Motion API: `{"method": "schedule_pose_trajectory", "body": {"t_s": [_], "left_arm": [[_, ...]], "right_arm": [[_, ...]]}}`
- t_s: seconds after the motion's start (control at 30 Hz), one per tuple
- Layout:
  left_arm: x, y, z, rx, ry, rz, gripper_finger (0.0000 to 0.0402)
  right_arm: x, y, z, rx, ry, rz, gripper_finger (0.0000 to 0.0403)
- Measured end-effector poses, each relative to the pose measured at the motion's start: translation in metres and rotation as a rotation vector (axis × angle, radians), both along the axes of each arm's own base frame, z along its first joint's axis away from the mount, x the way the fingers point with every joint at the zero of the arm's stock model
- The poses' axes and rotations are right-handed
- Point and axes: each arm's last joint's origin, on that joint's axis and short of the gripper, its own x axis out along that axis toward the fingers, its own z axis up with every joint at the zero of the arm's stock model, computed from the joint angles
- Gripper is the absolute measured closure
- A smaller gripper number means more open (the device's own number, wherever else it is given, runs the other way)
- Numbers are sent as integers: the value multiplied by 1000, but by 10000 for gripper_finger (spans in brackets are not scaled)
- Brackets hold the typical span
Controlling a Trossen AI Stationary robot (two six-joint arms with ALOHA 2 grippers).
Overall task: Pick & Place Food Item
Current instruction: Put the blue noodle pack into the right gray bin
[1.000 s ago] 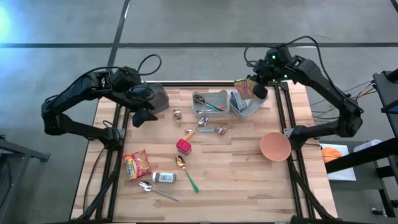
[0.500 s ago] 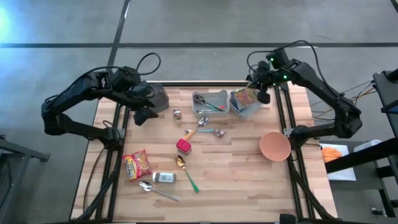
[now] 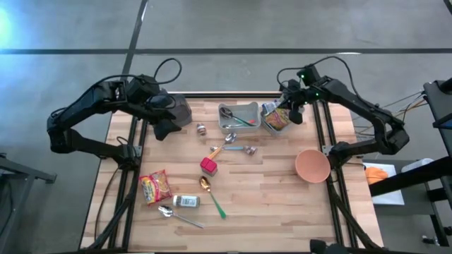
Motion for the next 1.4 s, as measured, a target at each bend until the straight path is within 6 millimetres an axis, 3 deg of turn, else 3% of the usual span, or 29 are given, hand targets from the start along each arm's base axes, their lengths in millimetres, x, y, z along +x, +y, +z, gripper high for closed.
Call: {"method": "schedule_pose_trajectory", "body": {"t_s": [0.23,0.63,0.77,0.93,1.23,1.4], "left_arm": [[0,0,0,-4,-2,6,105],[1,0,1,-20,-12,32,105],[1,0,1,-29,-13,43,105],[1,0,1,-30,-14,45,105],[2,1,2,-12,-30,57,105],[3,2,2,-13,-35,63,105]], "right_arm": [[0,0,-16,-9,-31,8,395],[3,-8,-8,-8,-160,9,395],[-5,-14,-9,-14,-163,-26,395],[-15,-17,-26,34,-134,-73,395],[-8,-24,-62,207,-114,-192,395],[-5,-28,-70,169,-30,-264,395]]}}
